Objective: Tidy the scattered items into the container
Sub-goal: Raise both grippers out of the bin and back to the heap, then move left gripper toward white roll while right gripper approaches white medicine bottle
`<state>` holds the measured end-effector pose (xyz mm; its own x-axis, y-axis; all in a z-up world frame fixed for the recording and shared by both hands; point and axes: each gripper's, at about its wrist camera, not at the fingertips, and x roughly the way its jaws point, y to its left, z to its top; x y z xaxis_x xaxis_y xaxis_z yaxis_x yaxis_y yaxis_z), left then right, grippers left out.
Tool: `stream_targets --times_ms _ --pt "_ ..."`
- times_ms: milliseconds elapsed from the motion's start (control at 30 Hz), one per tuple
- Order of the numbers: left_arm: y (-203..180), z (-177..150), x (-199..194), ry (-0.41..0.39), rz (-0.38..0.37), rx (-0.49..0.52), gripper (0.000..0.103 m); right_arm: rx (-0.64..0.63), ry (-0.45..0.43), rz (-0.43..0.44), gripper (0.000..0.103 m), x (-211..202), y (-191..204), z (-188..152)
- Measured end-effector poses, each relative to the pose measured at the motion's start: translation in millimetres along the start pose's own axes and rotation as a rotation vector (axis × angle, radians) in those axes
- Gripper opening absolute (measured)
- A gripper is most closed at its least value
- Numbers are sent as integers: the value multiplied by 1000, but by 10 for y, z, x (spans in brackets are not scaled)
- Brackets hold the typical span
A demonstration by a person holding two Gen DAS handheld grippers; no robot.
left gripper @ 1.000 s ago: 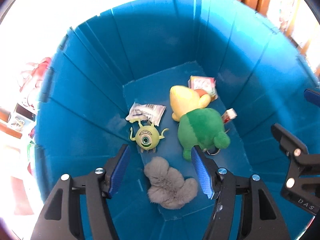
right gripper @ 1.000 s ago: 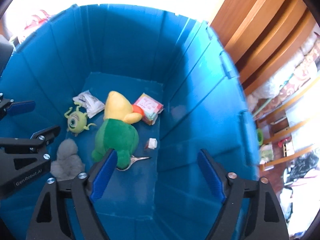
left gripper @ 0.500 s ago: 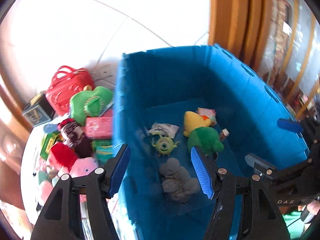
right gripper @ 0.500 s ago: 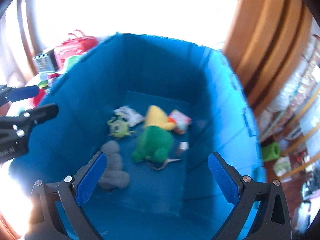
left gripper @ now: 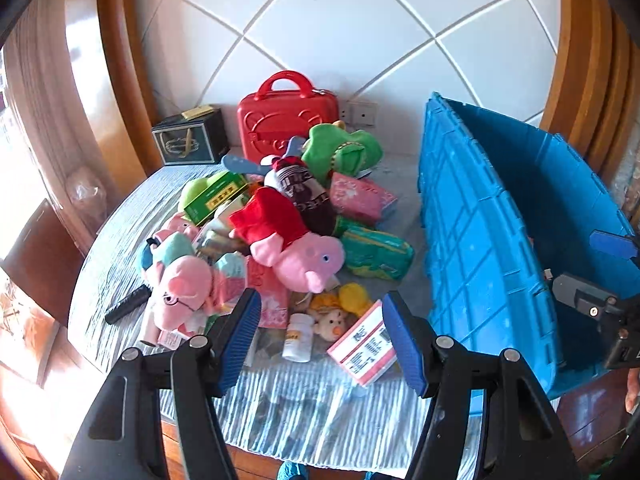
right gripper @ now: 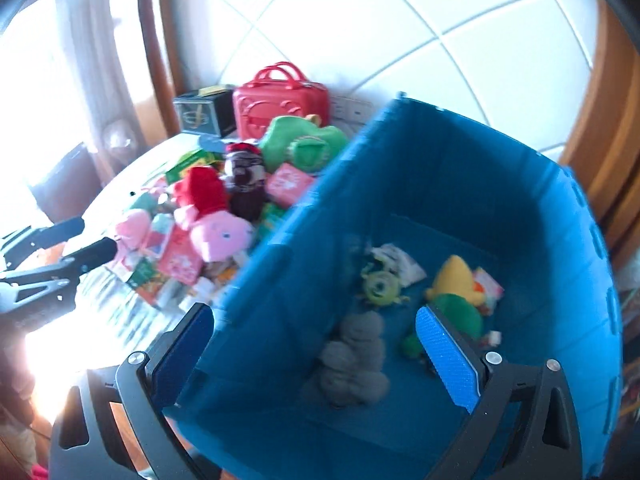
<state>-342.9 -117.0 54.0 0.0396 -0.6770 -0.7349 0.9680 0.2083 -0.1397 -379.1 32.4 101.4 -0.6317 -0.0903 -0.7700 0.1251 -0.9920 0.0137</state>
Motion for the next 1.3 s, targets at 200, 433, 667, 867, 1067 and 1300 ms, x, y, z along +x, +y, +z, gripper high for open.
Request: stream_targets --times_ms 200,433,667,867,1067,1300 --pt "916 -235 134 2 17 -1 62 -6 -27 31 103 178 894 183" --pt "1975 -530 414 68 21 -26 62 60 44 62 103 669 1736 163" --pt "2593 -855 723 119 12 -77 62 102 205 38 103 1310 1975 -110" --pt "2801 -1124 1086 179 19 -125 62 86 290 85 103 1794 2041 -280" --pt "3038 -1403 1375 240 60 -196 62 73 339 148 103 2218 2057 -399" --pt "3246 -1481 1701 282 81 -198 62 105 422 142 103 2636 2146 -535"
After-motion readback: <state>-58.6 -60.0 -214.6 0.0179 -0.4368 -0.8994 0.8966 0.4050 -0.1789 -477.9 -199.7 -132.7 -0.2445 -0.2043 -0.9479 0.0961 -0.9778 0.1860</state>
